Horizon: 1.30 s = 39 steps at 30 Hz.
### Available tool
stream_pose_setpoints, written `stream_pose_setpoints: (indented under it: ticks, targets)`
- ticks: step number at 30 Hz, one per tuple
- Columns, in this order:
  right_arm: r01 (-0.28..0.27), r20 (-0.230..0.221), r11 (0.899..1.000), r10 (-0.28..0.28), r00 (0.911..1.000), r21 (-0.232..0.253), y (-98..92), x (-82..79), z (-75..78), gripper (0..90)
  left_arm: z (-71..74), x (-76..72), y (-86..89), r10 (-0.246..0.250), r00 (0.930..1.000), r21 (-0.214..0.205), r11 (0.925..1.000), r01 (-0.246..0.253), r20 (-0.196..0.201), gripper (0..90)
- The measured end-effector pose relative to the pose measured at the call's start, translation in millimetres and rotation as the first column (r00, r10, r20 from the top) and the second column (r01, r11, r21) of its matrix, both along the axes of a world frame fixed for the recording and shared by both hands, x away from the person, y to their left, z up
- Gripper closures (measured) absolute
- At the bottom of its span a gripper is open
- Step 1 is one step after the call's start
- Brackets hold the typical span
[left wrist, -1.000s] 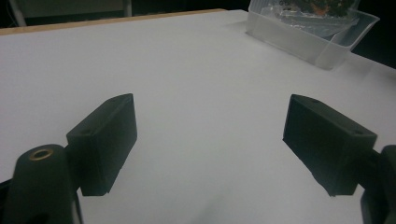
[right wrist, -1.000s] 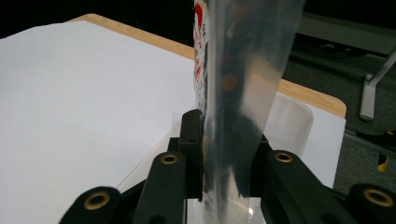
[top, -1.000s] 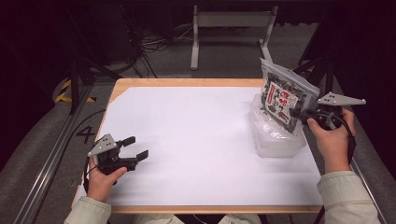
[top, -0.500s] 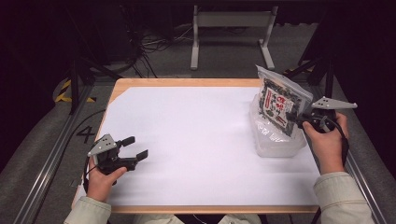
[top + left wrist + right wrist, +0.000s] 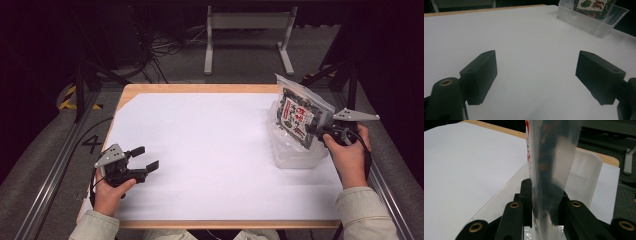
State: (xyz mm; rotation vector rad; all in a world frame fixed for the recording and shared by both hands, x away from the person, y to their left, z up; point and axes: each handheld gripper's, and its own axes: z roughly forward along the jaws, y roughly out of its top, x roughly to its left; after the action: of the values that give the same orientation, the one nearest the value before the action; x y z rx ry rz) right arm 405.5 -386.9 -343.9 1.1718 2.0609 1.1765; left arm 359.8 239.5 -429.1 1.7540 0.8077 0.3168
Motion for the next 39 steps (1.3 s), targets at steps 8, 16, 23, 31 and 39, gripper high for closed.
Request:
stream_pose_setpoints:
  ticks: [8,16,23,31,39]
  targets:
    - [0.009,-0.007,0.999,-0.009,0.9999,0.030,-6.2,-2.3,-7.0,75.8,-0.8,0.3,-0.8,-0.001,1.0000,0.000,1.0000,0.001,-0.005,18.1]
    - [0.015,0.010,0.998,-0.016,0.9998,0.063,-12.9,-5.1,-16.3,75.8,-0.9,0.0,-1.1,-0.001,1.0000,-0.002,1.0000,0.001,-0.006,18.1]
    - [0.025,0.004,0.994,-0.025,0.9997,0.108,-19.5,-4.8,-20.7,75.8,-1.1,0.0,-0.8,0.000,1.0000,0.000,1.0000,0.000,-0.005,18.1]
    - [0.027,-0.001,0.995,-0.027,0.9996,0.095,-18.2,-4.0,-18.4,75.5,-0.9,-0.3,-0.4,0.003,1.0000,-0.002,1.0000,-0.003,-0.004,18.1]
    - [0.053,0.005,0.995,-0.053,0.9986,0.081,-15.7,-3.8,-15.7,68.2,-1.0,0.0,0.4,0.003,1.0000,0.002,1.0000,-0.003,0.000,18.1]
